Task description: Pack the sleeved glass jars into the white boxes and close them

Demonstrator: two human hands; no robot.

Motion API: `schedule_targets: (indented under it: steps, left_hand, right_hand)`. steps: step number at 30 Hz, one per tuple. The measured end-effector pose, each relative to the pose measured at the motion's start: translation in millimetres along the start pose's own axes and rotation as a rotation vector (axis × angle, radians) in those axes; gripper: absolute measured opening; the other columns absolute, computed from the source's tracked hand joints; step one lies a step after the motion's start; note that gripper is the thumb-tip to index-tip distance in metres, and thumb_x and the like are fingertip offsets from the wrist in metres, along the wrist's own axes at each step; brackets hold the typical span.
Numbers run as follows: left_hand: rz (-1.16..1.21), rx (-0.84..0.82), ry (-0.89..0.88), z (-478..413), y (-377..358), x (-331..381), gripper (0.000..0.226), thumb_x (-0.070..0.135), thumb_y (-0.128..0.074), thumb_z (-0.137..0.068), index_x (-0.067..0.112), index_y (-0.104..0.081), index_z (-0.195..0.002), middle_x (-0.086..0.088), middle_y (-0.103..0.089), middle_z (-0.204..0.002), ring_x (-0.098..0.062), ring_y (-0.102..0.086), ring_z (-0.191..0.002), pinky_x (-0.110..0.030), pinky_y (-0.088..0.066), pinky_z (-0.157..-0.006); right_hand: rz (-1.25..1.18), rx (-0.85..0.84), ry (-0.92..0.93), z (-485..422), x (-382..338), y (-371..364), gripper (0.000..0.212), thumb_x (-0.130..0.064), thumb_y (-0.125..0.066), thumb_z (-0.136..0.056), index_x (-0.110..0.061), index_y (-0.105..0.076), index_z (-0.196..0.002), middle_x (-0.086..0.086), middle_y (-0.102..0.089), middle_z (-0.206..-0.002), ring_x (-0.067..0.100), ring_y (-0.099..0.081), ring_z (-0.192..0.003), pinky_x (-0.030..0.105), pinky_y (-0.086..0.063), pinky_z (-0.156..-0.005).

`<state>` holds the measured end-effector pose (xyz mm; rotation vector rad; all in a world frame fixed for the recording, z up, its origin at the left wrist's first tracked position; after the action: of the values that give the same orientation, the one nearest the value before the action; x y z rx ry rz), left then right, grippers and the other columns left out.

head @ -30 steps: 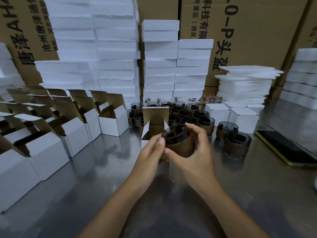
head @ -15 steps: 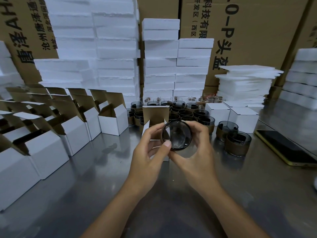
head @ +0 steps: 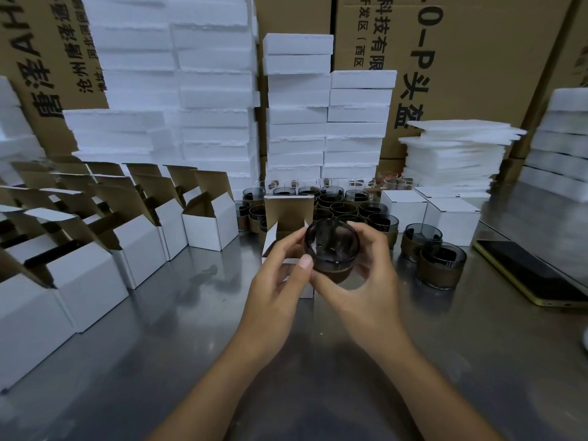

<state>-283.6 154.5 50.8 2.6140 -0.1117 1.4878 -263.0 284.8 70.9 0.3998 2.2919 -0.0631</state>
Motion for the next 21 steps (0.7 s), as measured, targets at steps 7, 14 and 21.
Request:
schedule_targets:
  steps: [7, 14, 21]
  left_hand:
    - [0.016, -0.046, 0.038, 0, -4, -3, 0.035, 0.048, -0.041, -0.088, 0.05, -0.052, -0.121, 0.019, -0.065, -0.108, -0.004, -0.063, -0.094, -0.016, -0.049, -0.078]
    - [0.001, -0.032, 0.054, 0, -6, -9, 0.036, 0.05, -0.054, -0.08, 0.039, -0.053, -0.114, 0.003, -0.064, -0.09, -0.005, -0.064, -0.082, -0.019, -0.051, -0.071]
    - [-0.031, -0.039, 0.044, 0, -8, -7, 0.045, 0.059, -0.048, -0.073, 0.041, -0.048, -0.115, -0.003, -0.062, -0.088, 0.002, -0.062, -0.077, -0.01, -0.047, -0.064]
  right_hand:
    - [-0.259, -0.004, -0.311, -3, 20, 1, 0.044, -0.034, -0.073, -0.066, -0.021, -0.058, -0.105, -0.009, -0.066, -0.096, -0.006, -0.063, -0.084, 0.01, -0.048, -0.067]
    - [-0.366, -0.11, -0.702, 9, 42, -13, 0.068, -0.061, -0.06, -0.054, -0.015, -0.064, -0.104, -0.002, -0.071, -0.08, 0.005, -0.066, -0.068, 0.018, -0.047, -0.052]
    - [-0.382, -0.184, -0.806, 16, 46, -20, 0.068, -0.07, -0.061, -0.044, -0.026, -0.07, -0.096, 0.003, -0.073, -0.094, 0.014, -0.067, -0.082, 0.026, -0.045, -0.064]
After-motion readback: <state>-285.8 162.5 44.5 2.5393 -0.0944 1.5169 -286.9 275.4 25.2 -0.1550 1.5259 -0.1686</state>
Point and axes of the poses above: each hand's wrist, its own z-axis away from the middle knuckle, its own y-axis out of the back of the hand, x = y × z, the point moved 8 cm from there along -z, towards the middle knuckle
